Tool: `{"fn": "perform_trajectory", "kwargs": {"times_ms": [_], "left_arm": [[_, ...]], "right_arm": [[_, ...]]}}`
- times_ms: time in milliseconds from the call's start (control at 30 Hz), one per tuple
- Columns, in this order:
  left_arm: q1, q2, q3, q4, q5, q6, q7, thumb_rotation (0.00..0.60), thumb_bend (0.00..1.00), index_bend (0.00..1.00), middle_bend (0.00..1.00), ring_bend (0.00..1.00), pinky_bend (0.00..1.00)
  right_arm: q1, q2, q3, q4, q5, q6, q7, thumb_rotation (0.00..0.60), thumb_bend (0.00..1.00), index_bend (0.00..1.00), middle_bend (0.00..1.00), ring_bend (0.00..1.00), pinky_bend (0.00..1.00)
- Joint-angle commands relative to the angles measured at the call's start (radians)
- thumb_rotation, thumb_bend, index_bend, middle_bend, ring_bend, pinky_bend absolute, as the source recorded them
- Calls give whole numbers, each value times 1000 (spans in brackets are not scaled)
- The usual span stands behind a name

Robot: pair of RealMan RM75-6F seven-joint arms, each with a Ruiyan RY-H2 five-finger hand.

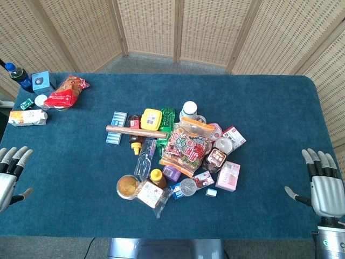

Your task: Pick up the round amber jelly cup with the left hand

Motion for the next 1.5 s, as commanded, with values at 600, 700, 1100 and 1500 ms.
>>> {"fn": "perform_trajectory", "kwargs": {"times_ms": [600, 700, 1100, 1500], "left_arm": [[-182, -42, 41, -169, 81, -316, -41, 600, 66, 0, 0, 0, 0], [-237, -62, 29, -226, 63, -400, -68, 600, 65, 0, 0, 0, 0], [-361, -147, -22, -313, -13, -553, -23, 600, 65, 0, 0, 0, 32], [-390, -143, 5, -352, -66, -606, -20, 600, 65, 14, 0, 0, 98]], "right_arm": [[0, -5, 0, 2, 0, 2, -13, 508, 0, 0, 0, 0, 0], [0, -4, 2, 3, 2, 3, -11, 511, 0, 0, 0, 0, 0], [-2, 4, 3, -3, 0, 6, 4, 509, 0, 0, 0, 0, 0], [-3, 9, 4, -7, -1, 9, 9, 510, 0, 0, 0, 0, 0]]}}
